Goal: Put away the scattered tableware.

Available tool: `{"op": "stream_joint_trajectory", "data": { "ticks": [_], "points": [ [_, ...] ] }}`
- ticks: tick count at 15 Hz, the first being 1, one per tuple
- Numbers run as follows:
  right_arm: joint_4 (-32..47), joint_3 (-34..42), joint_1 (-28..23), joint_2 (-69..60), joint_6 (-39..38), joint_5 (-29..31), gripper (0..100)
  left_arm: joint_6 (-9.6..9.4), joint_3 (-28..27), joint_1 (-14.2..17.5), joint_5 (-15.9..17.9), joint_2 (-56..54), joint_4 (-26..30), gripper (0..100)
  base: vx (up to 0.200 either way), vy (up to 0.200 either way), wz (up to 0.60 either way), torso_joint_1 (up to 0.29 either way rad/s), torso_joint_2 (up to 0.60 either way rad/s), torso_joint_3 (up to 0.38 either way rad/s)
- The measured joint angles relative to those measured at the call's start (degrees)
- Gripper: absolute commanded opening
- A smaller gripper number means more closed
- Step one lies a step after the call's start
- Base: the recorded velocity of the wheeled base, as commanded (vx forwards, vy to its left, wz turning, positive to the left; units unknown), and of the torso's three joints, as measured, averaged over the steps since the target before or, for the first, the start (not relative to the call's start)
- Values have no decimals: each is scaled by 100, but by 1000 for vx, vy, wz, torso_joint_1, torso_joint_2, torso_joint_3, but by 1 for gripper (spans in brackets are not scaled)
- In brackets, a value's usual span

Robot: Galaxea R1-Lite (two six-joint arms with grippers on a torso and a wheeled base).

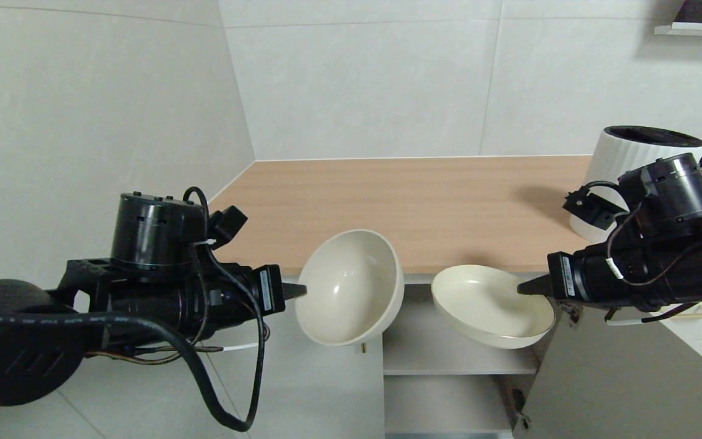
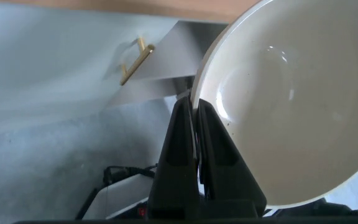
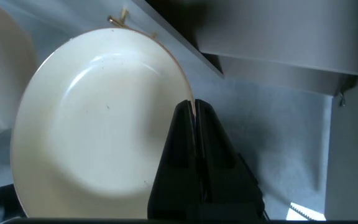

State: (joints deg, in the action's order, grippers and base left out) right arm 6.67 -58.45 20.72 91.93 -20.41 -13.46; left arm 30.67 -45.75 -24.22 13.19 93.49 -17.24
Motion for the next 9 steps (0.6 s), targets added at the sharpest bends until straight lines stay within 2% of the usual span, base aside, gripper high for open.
{"op": "stream_joint_trajectory", "data": {
  "ticks": [3,9],
  "points": [
    [-22,-1,-4,180,2,11,0,0,-9,-6,-6,108,-16,0,0,0,0,-25,64,40],
    [-24,-9,-2,335,2,5,0,1,-16,-28,-15,212,-5,0,0,0,0,-161,418,258]
  ]
}}
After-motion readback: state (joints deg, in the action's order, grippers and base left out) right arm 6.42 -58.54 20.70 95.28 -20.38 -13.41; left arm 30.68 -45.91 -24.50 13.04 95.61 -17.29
